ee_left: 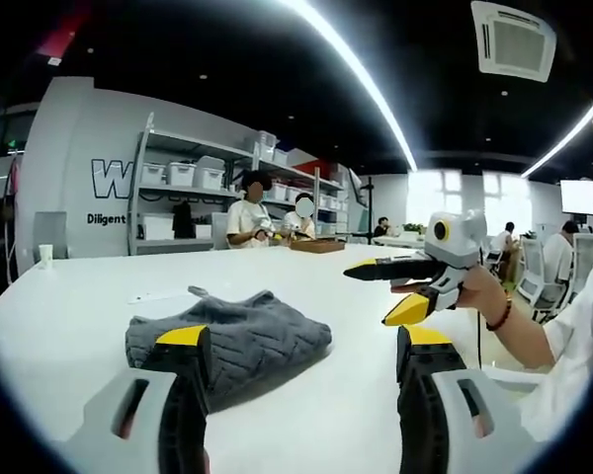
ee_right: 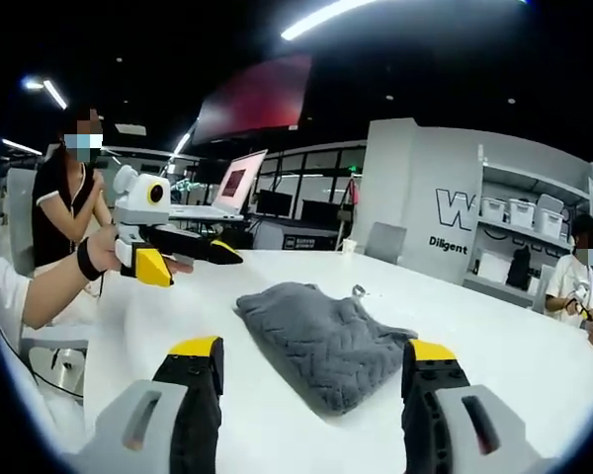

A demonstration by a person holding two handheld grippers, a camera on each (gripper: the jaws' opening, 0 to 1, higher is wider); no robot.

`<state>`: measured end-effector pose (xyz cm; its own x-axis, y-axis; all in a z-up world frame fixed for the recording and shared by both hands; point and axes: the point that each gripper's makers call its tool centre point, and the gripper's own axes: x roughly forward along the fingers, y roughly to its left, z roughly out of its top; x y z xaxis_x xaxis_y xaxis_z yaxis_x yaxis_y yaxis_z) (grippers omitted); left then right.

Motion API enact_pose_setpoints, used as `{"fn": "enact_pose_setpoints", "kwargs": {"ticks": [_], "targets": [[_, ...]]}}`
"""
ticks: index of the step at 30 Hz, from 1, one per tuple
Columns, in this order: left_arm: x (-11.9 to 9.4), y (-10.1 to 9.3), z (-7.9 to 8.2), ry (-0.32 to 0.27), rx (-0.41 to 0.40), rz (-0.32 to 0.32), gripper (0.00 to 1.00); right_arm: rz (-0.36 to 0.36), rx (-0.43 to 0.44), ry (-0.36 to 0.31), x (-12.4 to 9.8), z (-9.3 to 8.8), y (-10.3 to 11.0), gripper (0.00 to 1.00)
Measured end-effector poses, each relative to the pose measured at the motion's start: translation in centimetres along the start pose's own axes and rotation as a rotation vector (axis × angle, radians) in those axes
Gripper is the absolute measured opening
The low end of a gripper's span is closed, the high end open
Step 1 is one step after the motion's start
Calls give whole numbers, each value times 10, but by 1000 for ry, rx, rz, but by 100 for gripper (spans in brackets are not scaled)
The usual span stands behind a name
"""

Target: Open the folded towel by lifting each exposed corner and separating the folded layers until the towel lies flat within the target outline without major curled edges

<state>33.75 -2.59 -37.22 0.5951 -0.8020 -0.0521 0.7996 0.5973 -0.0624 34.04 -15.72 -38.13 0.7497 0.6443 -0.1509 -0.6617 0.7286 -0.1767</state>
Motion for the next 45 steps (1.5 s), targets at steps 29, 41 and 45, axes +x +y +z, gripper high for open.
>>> {"fn": "enact_pose_setpoints", "kwargs": {"ticks": [29,41,45], "targets": [[0,9,0,6,-23,25,76,-18,0,2,8,4,-10,69],[3,14,3,17,-40,32,75,-24,1,22,14,2,-13,68],[5,17,5,17,-41,39,75,-23,3,23,14,3,-12,68]]}}
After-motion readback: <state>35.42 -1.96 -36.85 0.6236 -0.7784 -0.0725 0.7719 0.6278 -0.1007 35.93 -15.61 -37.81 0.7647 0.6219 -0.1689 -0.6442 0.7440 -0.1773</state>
